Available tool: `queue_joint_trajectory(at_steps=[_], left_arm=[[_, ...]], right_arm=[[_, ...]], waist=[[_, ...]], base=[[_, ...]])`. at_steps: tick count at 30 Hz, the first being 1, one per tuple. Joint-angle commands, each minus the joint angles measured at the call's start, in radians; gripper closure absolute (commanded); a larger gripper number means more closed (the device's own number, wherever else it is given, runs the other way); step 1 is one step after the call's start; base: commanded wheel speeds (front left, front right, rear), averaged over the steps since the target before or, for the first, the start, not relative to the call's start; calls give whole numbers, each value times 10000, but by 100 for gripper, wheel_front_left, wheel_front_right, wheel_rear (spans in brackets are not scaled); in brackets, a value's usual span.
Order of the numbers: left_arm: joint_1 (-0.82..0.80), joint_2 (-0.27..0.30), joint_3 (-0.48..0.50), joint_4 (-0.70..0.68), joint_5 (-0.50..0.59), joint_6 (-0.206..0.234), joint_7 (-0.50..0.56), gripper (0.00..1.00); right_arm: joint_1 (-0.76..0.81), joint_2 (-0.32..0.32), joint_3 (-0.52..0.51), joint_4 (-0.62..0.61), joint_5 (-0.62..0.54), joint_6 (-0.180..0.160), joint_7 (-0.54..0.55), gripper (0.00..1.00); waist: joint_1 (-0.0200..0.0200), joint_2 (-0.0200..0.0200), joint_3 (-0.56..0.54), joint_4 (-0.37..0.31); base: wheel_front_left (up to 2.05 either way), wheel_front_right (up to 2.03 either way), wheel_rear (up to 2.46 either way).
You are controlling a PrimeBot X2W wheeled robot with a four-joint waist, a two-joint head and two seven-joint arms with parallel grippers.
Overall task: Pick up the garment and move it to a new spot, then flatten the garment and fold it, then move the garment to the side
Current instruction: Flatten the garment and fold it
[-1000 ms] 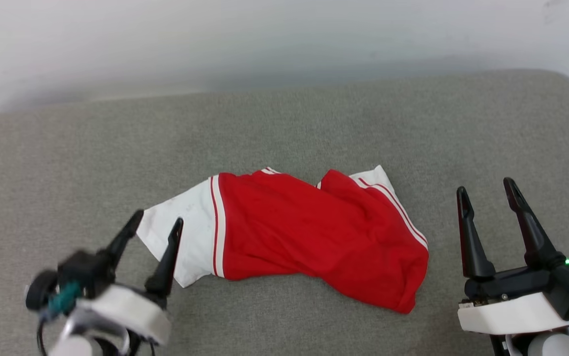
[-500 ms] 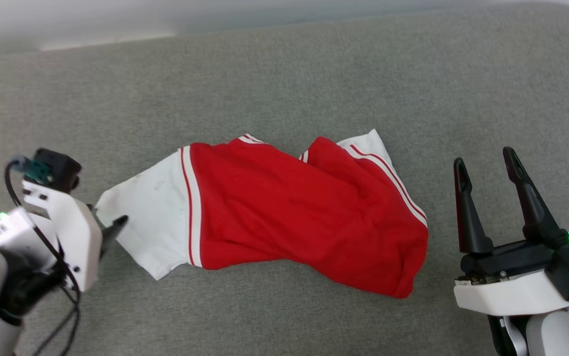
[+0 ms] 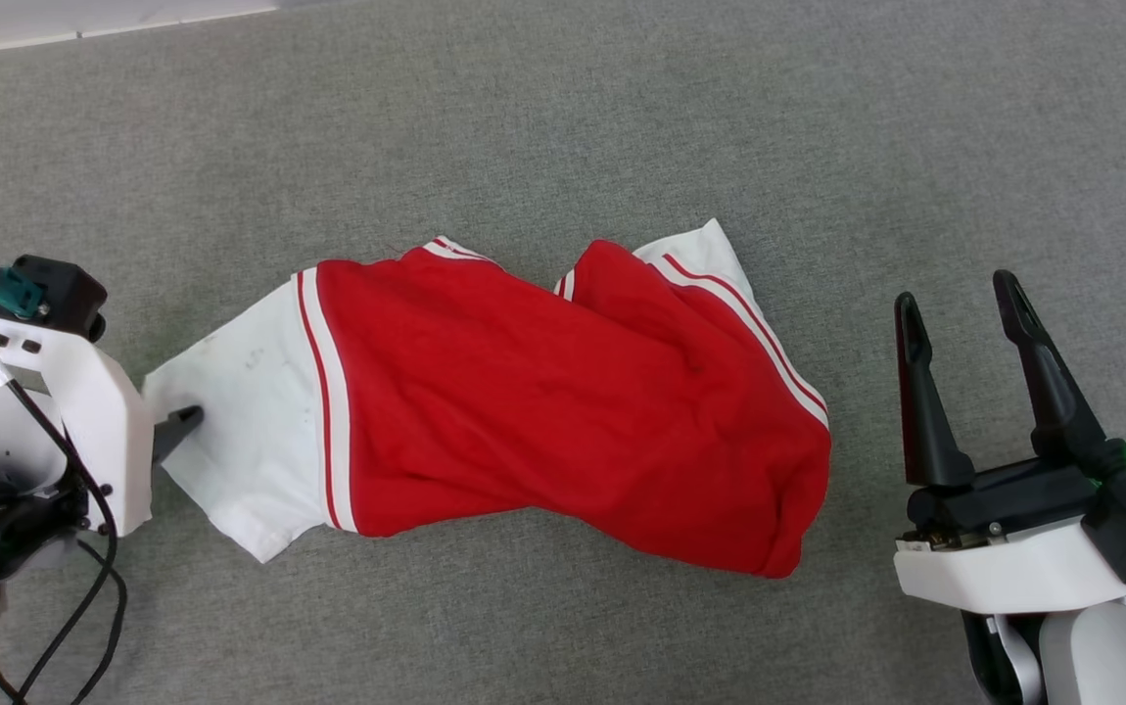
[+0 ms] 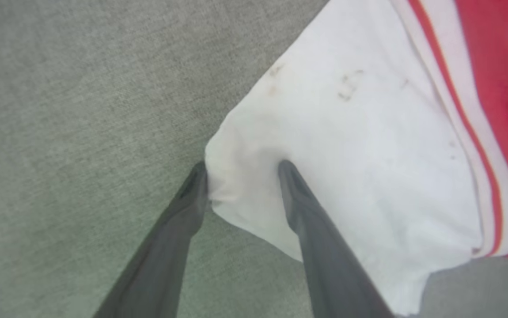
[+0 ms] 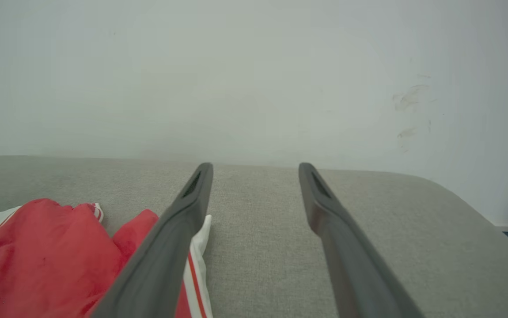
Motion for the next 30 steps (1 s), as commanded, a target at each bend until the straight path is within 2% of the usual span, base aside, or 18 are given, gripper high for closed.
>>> queue_joint_trajectory(at_steps=[1,5,13,17,23,26,27,28,29,30], left_arm=[[360,-208,-297,201,-116,-31,78,100],[579,-191,-136,478,-112,-19,-457,100],[1592,-179,585,646,-219,275,-1977,100],[2419,-90,917,407,-287,469,-2539,100],[3835,-256,1235,-181,-451,878,-3160,100],[4532,-483,1000,-641,-484,790,-3357,100],[4643,-515,953,-770,-401,794,-3498,83],[4718,-567,937,-876,-285,832,-3681,31],[4769,-625,898,-952,-159,856,-3866,0],[4772,-715,887,-997,-31,897,-4108,0]], right_arm=[[-73,17,-20,-9,4,-5,-20,0],[13,19,-71,66,-73,-3,-20,0],[219,17,-104,257,-218,-5,-20,0],[385,19,-138,383,-255,-5,-20,0],[577,17,-107,581,-318,-5,-20,0],[706,17,-119,653,-321,-5,-20,0],[730,19,-128,661,-323,-5,-20,0],[739,19,-131,663,-327,-3,-20,0],[757,17,-148,665,-334,-5,-20,0],[773,17,-173,671,-346,-3,-20,0]], waist=[[-1,0,-1,19],[-1,0,-128,153],[-1,0,-816,593],[-1,0,-1224,857],[-1,0,-1790,1100],[-1,0,-1982,1142],[-1,0,-2019,1153],[-1,0,-2048,1164],[-1,0,-2074,1180],[-1,0,-2106,1204]], base=[[0,0,0],[0,0,0],[0,0,0],[0,0,0],[0,0,0],[0,0,0],[0,0,0],[0,0,0],[0,0,0],[0,0,0]])
